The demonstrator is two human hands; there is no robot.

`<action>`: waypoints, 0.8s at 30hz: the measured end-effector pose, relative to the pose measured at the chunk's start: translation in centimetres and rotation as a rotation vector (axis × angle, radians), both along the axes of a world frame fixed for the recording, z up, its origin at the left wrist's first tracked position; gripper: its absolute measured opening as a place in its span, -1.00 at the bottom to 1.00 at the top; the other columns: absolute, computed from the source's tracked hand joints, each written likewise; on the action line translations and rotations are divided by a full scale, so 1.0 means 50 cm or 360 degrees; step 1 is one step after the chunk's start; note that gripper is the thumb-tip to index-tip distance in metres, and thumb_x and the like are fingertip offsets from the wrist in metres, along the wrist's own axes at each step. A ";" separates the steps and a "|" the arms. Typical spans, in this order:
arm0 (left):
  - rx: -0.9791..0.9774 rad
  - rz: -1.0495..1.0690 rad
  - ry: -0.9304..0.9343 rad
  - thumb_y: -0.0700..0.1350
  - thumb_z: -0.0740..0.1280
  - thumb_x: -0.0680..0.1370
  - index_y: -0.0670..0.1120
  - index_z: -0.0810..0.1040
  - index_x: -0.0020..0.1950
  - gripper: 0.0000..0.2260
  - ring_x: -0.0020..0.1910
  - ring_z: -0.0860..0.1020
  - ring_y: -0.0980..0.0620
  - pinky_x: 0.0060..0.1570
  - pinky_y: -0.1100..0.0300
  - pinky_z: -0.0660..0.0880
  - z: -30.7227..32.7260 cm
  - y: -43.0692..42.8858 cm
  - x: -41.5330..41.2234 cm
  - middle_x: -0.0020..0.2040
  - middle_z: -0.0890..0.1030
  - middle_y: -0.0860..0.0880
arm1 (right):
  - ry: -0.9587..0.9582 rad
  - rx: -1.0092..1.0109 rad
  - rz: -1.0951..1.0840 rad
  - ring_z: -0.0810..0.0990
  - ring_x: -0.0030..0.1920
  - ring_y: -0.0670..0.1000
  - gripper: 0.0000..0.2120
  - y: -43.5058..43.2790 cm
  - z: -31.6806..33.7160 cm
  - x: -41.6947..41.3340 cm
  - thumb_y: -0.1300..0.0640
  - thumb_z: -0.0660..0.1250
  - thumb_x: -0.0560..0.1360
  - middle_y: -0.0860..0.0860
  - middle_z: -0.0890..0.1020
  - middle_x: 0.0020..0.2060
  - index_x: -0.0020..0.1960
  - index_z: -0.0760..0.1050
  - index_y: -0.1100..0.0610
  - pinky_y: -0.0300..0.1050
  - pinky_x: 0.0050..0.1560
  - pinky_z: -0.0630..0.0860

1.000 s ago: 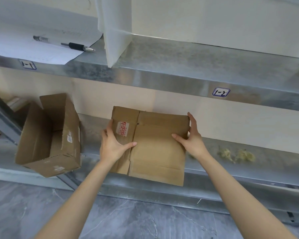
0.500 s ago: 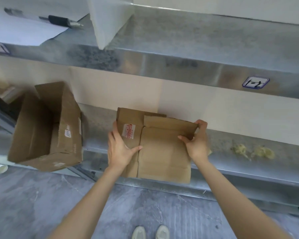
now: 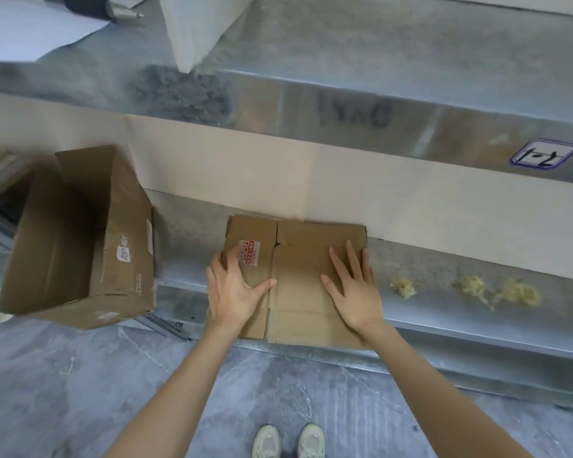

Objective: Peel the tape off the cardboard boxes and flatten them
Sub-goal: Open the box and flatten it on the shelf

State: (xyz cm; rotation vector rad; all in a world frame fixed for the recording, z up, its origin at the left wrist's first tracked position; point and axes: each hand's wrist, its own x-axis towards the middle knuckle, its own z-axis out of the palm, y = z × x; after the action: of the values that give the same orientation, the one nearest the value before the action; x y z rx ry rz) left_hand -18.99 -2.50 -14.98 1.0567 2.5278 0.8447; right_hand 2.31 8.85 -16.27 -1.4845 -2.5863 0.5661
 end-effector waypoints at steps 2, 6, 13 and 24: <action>-0.0027 0.0000 0.0015 0.28 0.54 0.29 0.05 0.29 0.47 -0.15 0.36 0.28 -0.21 0.26 -0.11 0.41 -0.003 0.003 -0.001 0.44 0.31 -0.19 | -0.0071 0.0003 -0.0007 -0.29 0.56 0.11 -0.30 -0.004 -0.014 -0.001 -0.40 -0.29 0.49 -0.10 -0.18 0.58 0.58 -0.07 -0.19 0.12 0.55 -0.09; -0.0046 0.0001 0.0027 0.28 0.53 0.29 0.08 0.30 0.47 -0.17 0.37 0.27 -0.21 0.24 -0.10 0.42 -0.007 0.008 -0.004 0.45 0.30 -0.18 | -0.0177 0.0067 -0.0020 -0.25 0.56 0.14 -0.31 -0.006 -0.020 -0.006 -0.37 -0.30 0.50 -0.06 -0.15 0.59 0.58 -0.05 -0.18 0.10 0.54 -0.09; 0.0097 0.0026 -0.0019 0.30 0.55 0.26 0.13 0.34 0.44 -0.17 0.39 0.27 -0.15 0.20 -0.09 0.43 -0.007 -0.003 -0.004 0.43 0.31 -0.13 | 0.0028 -0.0059 -0.0047 -0.28 0.56 0.07 -0.41 -0.006 0.001 0.001 -0.29 0.02 0.59 -0.01 -0.23 0.58 0.57 0.03 -0.17 0.11 0.55 -0.10; 0.0368 0.0105 -0.0116 0.24 0.62 0.17 0.17 0.36 0.41 -0.13 0.36 0.33 -0.16 0.13 -0.13 0.48 0.023 -0.022 -0.008 0.42 0.34 -0.01 | 0.0336 -0.0024 -0.0322 0.24 0.45 0.21 -0.49 -0.048 0.042 0.044 -0.24 0.29 0.49 0.17 0.38 0.37 0.36 0.35 -0.07 0.15 0.36 0.31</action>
State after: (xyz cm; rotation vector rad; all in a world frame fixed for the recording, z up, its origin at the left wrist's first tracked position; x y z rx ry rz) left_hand -19.41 -3.62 -13.83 0.9920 2.4603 1.1954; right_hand 4.48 6.45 -14.16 -1.5729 -2.2481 0.6775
